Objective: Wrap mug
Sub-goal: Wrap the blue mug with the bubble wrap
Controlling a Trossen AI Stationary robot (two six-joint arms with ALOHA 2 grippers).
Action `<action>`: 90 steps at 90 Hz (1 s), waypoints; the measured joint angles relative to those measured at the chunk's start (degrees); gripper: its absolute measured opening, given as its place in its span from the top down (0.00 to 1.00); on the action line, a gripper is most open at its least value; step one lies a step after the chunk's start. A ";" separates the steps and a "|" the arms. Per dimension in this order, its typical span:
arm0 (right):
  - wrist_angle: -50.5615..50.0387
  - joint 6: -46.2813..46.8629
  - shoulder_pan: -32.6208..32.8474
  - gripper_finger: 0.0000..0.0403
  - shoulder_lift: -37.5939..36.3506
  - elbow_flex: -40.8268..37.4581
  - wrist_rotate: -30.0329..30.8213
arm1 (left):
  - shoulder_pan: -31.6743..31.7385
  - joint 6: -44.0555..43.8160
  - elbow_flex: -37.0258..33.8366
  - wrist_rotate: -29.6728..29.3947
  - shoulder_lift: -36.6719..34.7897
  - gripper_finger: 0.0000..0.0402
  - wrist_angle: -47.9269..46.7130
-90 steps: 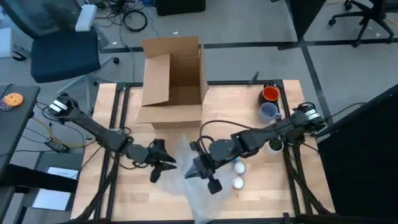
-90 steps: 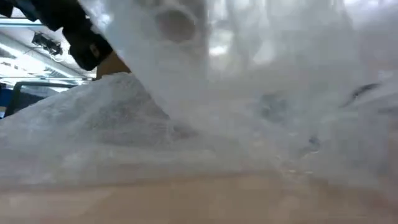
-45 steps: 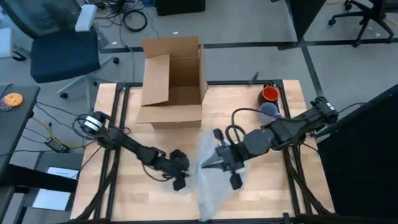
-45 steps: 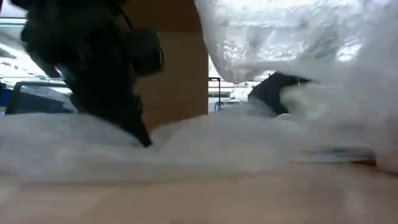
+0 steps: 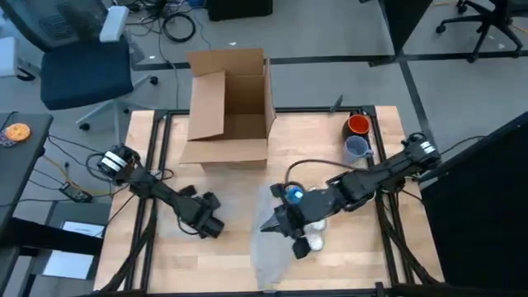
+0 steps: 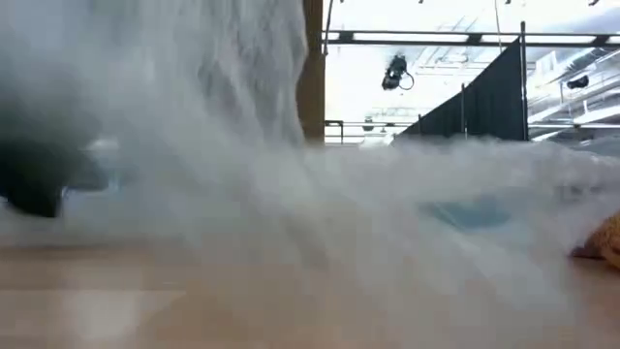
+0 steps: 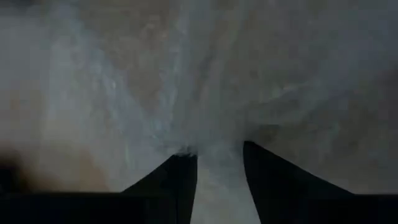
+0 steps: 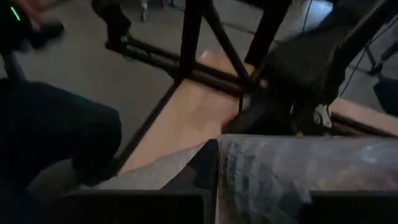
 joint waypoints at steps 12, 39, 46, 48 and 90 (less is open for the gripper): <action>7.42 -0.01 -2.16 1.00 6.54 0.00 0.01 | -5.19 -0.47 6.08 -3.53 -4.54 0.71 -4.50; 24.42 1.07 -7.61 1.00 20.50 0.00 2.79 | -19.74 -7.59 22.10 -16.65 -10.65 0.71 -12.44; 27.03 4.05 -9.30 0.99 23.48 0.00 1.51 | -23.07 -7.28 24.72 -22.00 -10.55 0.71 -9.49; 27.44 4.91 -9.79 0.98 24.12 -0.01 0.69 | -23.85 -6.87 25.20 -23.62 -10.45 0.71 -8.72; 22.97 11.17 -13.13 0.57 20.52 0.35 -8.21 | -25.26 16.02 25.81 -42.18 -10.06 0.71 7.49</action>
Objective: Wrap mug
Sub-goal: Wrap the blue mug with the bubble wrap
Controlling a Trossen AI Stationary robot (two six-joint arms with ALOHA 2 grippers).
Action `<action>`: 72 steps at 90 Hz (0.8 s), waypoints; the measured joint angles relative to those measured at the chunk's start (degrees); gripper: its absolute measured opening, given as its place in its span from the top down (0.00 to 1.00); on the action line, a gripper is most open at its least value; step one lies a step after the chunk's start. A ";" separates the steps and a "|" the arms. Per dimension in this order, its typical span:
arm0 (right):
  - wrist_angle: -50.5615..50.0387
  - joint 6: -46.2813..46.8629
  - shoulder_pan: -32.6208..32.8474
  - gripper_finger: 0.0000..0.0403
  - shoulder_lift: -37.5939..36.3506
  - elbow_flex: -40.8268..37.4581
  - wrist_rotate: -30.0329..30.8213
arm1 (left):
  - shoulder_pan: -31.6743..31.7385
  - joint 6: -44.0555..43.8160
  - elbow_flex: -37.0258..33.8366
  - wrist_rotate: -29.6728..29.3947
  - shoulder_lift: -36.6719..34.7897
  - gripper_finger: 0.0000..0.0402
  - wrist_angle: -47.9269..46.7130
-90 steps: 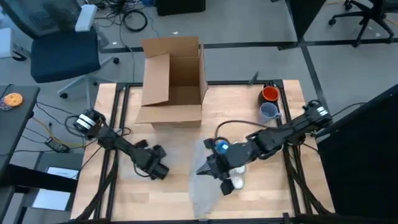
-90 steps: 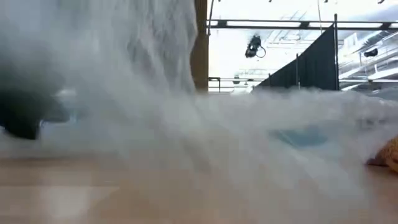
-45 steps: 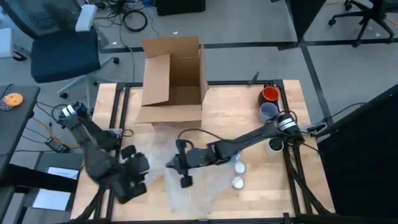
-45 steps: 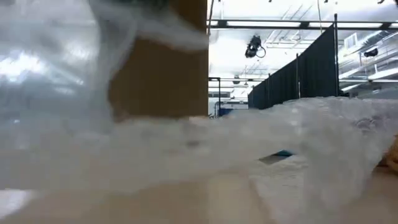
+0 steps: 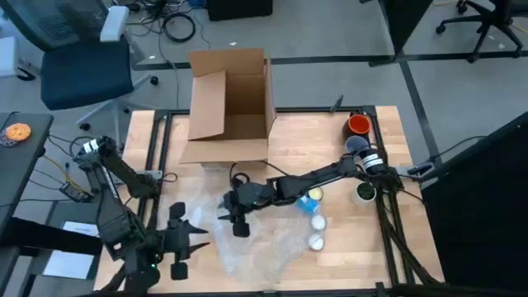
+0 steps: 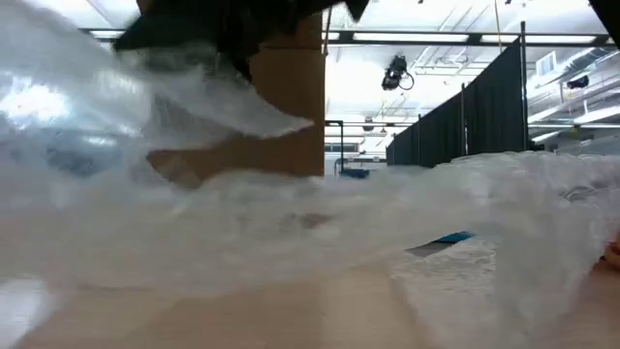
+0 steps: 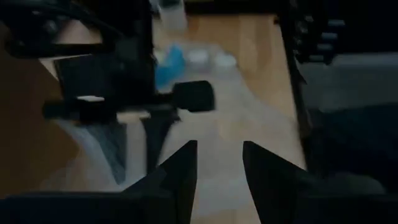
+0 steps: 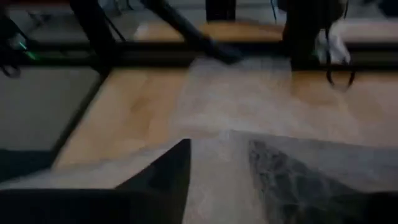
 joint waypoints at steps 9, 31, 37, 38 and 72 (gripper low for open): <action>-3.49 -1.10 0.01 0.50 -2.55 0.04 0.02 | 0.98 4.33 -0.02 -1.49 0.96 0.71 3.74; -9.57 -1.76 1.55 0.39 -8.23 0.04 0.17 | 4.39 15.83 -0.04 -4.24 7.59 0.71 15.14; -11.73 -1.80 2.45 0.39 -9.56 0.04 0.13 | 5.41 16.24 -0.06 -3.82 9.44 0.71 15.92; -12.15 -1.82 2.61 0.39 -9.82 0.03 0.14 | 5.59 16.23 -0.09 -3.74 9.70 0.71 15.92; -26.89 -2.64 8.39 0.42 -16.51 -0.05 8.04 | 11.69 10.53 -0.09 3.32 18.82 0.71 12.36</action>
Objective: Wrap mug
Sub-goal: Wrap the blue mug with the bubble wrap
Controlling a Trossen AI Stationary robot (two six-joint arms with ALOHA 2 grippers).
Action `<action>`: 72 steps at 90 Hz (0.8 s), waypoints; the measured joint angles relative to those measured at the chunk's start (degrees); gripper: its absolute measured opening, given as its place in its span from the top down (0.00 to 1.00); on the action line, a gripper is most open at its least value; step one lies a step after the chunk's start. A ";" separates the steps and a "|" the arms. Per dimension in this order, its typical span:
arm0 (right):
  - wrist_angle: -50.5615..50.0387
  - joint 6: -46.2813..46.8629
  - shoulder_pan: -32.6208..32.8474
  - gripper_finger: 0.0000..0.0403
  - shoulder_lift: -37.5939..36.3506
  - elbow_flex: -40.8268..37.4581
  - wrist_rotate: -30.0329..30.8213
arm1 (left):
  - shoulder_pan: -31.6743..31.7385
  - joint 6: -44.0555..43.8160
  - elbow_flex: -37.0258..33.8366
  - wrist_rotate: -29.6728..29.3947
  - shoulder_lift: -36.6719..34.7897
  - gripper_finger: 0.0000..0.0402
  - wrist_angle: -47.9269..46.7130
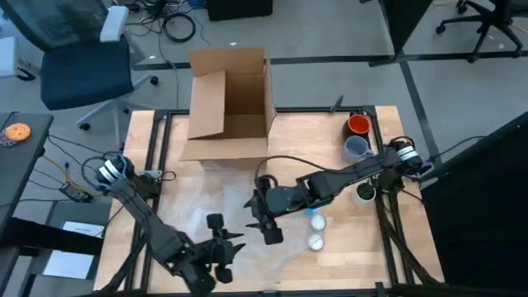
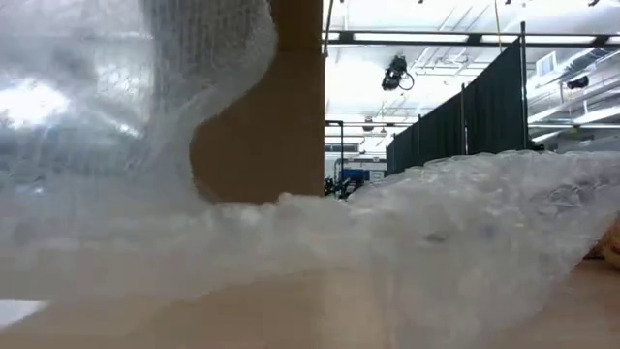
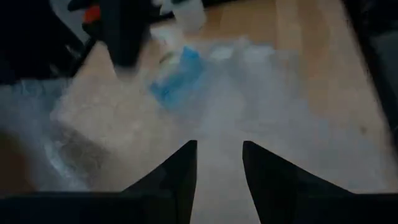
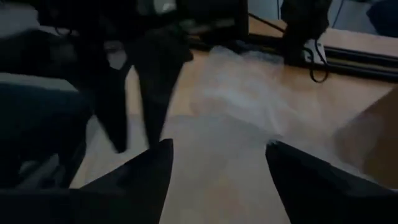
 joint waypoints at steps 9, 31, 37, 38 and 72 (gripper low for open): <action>-3.73 1.20 1.08 0.43 -1.39 0.00 0.02 | 1.08 -7.18 0.00 7.29 1.51 0.71 -7.28; -21.11 9.87 3.44 0.46 -5.33 0.02 0.79 | -0.32 -31.93 1.42 29.46 1.36 0.71 -34.76; -27.81 13.55 4.21 0.47 -5.46 0.02 0.79 | -1.82 -37.19 3.11 32.80 1.31 0.71 -42.30; -28.90 14.19 4.31 0.48 -5.46 0.02 0.79 | -2.08 -37.95 3.39 33.21 1.30 0.71 -43.25; -45.39 32.24 9.92 0.53 -5.24 -10.05 -5.70 | -6.37 -34.93 16.63 11.08 1.35 0.71 -36.99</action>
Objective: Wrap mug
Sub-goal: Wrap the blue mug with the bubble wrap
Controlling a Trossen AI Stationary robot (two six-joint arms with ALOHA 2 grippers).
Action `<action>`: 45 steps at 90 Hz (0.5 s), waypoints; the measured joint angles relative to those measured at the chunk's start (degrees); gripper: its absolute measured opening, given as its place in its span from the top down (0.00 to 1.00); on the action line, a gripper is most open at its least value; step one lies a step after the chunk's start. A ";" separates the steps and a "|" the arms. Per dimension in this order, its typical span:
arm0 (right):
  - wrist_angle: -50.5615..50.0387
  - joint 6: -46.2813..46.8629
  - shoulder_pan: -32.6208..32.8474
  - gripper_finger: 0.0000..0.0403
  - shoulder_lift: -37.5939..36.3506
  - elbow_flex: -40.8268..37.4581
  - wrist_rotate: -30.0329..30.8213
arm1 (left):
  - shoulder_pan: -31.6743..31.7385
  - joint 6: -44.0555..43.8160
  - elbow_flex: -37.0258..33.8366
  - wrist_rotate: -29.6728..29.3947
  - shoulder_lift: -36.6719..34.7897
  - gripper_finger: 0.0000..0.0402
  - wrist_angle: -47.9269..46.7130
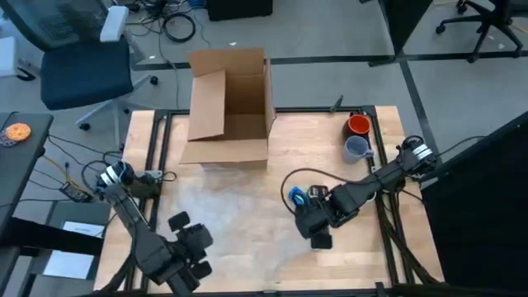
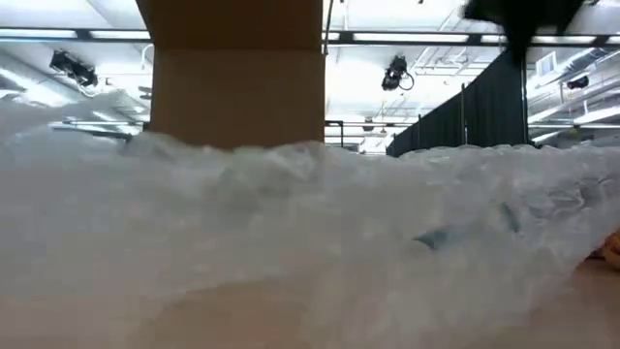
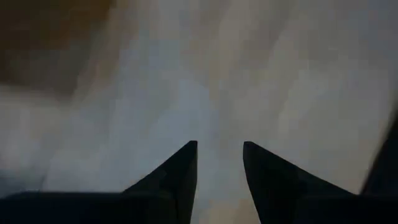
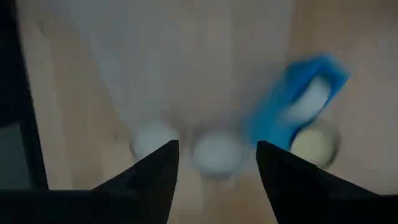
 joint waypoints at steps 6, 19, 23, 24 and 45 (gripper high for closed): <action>-0.77 2.79 1.18 0.53 -0.02 -2.58 -1.73 | -0.10 8.07 -0.43 -7.28 0.03 0.71 6.76; 0.34 6.68 3.48 0.53 0.00 -9.13 -2.95 | 2.71 20.48 -5.65 -8.29 0.05 0.71 20.25; 1.74 7.74 3.91 0.53 0.00 -11.33 -3.34 | 3.93 22.18 -7.96 -6.85 0.11 0.71 23.76; 2.10 8.06 4.00 0.53 0.00 -11.87 -3.40 | 4.25 22.43 -8.57 -6.48 0.11 0.71 24.63; 14.61 9.29 4.58 0.55 0.02 -17.08 -4.88 | 11.44 25.11 -23.14 9.37 0.14 0.71 43.08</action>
